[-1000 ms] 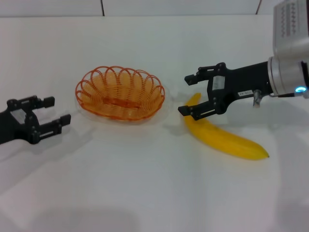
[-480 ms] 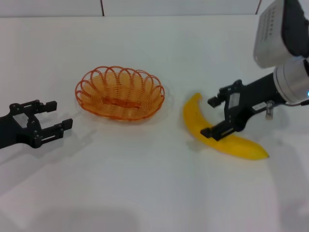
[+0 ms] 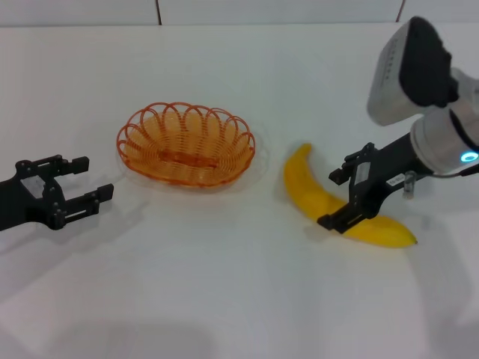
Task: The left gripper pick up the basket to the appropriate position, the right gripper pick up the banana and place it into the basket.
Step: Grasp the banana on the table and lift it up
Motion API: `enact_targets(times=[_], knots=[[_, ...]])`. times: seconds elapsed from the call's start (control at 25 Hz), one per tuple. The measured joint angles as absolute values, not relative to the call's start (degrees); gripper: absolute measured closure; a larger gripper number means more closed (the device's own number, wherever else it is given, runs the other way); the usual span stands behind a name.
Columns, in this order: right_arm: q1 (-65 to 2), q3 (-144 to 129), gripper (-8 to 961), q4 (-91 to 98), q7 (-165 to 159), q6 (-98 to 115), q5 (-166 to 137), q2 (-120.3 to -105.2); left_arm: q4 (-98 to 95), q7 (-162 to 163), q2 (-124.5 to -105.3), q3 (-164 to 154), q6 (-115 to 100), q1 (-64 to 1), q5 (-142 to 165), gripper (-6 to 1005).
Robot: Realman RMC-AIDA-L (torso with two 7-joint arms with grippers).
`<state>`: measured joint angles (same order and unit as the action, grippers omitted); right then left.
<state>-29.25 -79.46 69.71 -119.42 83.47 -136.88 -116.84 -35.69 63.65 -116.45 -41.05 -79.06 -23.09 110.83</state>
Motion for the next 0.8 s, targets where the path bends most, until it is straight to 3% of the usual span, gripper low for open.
enact_targets(times=[0.8], knots=[[-33.53,-81.01,98,60.54,-120.56,78.06,-138.23,-116.70,-35.65,63.57,-116.45,-41.13,-79.01,-23.12,110.83,333]])
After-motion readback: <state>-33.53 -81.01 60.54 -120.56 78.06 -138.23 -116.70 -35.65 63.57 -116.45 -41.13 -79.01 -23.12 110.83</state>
